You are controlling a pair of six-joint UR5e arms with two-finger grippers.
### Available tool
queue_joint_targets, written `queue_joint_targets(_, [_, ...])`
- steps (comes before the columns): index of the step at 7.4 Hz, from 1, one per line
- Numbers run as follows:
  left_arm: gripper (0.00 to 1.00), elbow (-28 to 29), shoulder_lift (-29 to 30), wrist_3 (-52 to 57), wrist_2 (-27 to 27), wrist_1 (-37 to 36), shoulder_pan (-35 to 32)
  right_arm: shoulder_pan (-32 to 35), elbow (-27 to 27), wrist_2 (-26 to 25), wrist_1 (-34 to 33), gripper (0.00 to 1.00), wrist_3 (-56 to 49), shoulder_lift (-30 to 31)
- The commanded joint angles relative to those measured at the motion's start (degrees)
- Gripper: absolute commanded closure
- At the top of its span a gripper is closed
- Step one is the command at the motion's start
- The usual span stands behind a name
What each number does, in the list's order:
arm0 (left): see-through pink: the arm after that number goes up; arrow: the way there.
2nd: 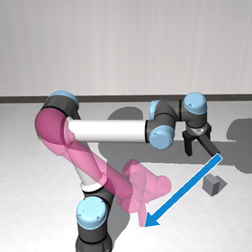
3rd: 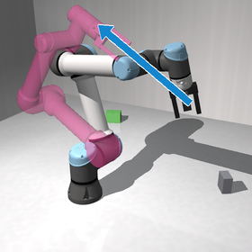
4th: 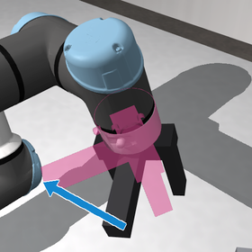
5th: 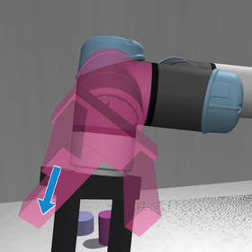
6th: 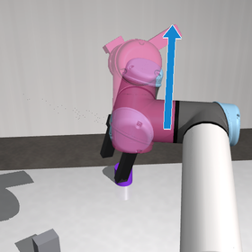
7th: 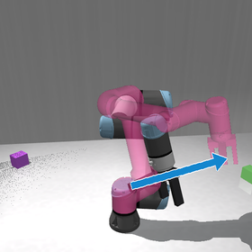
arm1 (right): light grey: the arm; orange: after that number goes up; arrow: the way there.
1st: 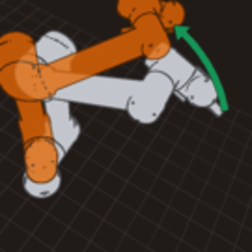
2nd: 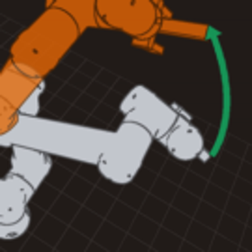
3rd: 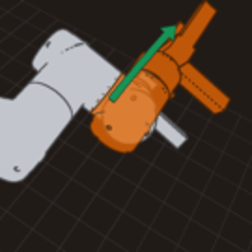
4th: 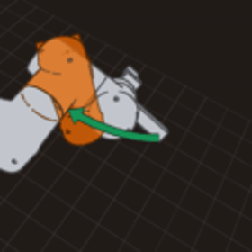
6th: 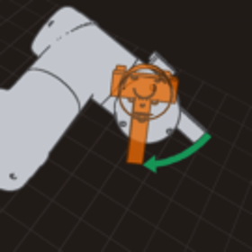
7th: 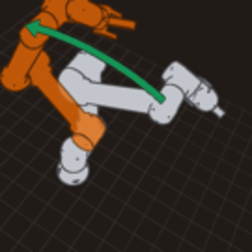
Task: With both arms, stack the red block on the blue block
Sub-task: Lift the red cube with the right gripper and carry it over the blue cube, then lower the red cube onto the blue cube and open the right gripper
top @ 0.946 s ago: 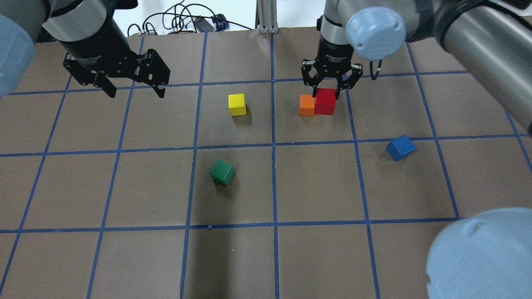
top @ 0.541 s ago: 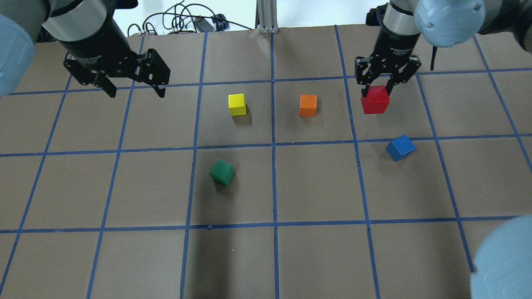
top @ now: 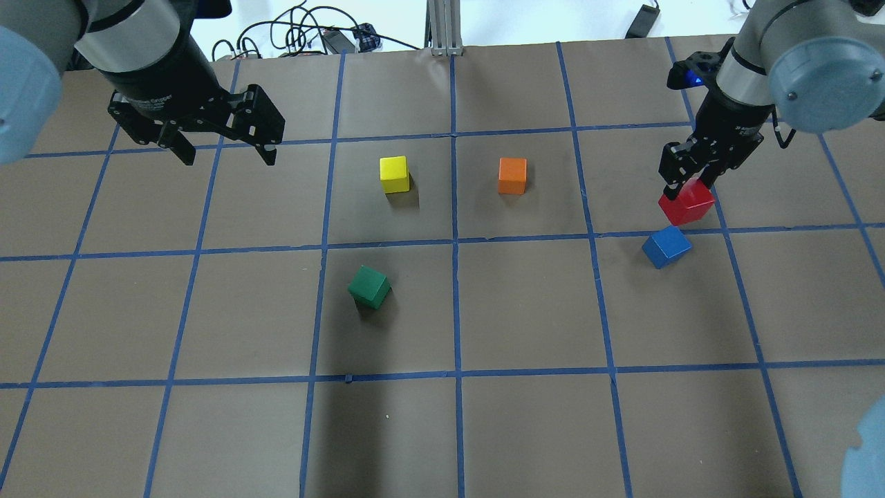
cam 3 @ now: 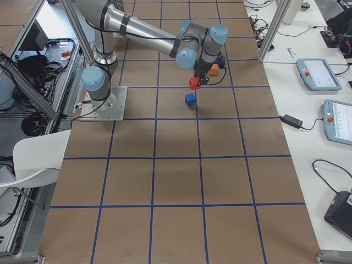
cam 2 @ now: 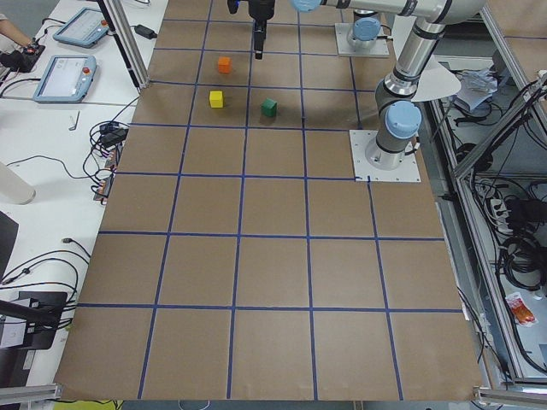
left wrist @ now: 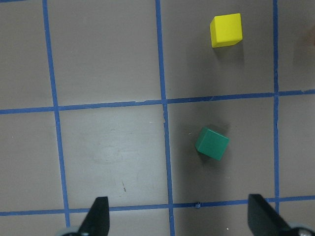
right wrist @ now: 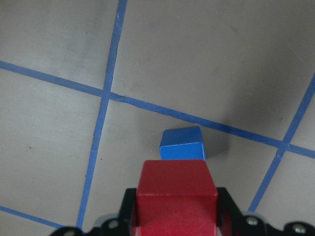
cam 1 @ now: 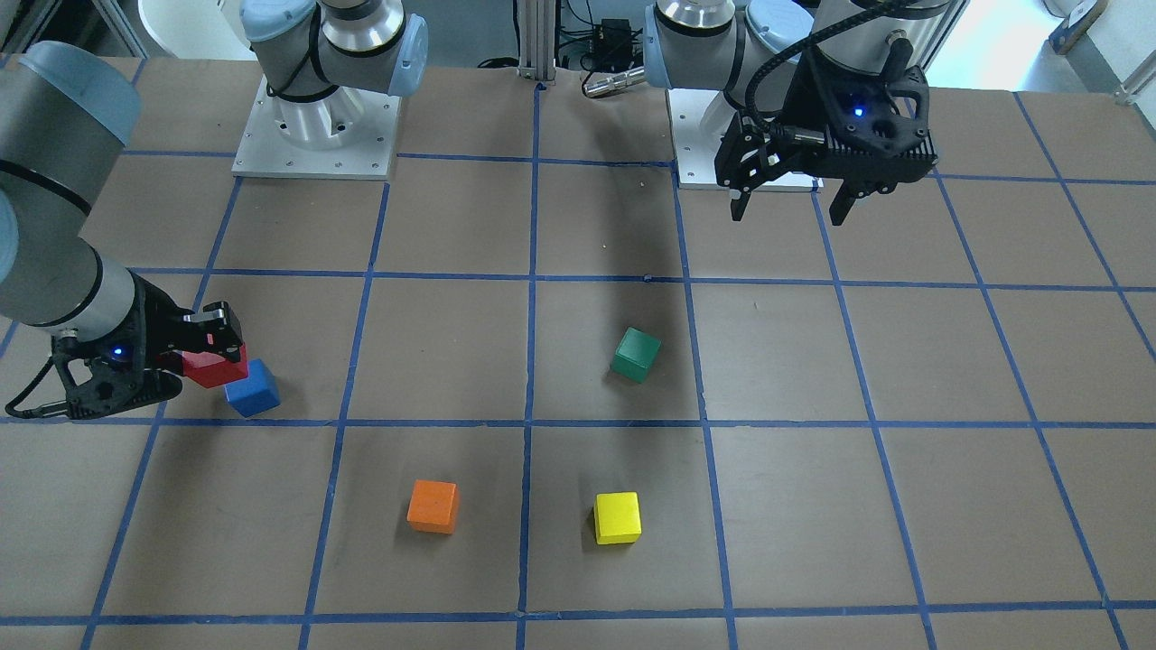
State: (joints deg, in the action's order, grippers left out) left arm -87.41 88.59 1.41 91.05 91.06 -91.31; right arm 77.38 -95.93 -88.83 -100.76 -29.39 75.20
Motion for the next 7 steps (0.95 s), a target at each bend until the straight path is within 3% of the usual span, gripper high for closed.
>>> queue_joint_targets(1, [0.00, -0.04, 0.00, 0.00, 0.00, 0.00, -0.01, -0.21, -6.26, -2.20, -9.06, 1.00, -3.29, 0.29])
queue_joint_targets(3, [0.00, -0.04, 0.00, 0.00, -0.09, 0.00, -0.01, -0.21, -8.13, -2.67, -13.05, 1.00, -3.39, 0.29])
queue_joint_targets(7, [0.00, -0.04, 0.00, 0.00, -0.17, 0.00, -0.01, -0.21, -9.36, -1.96, -13.06, 1.00, -3.22, -0.15])
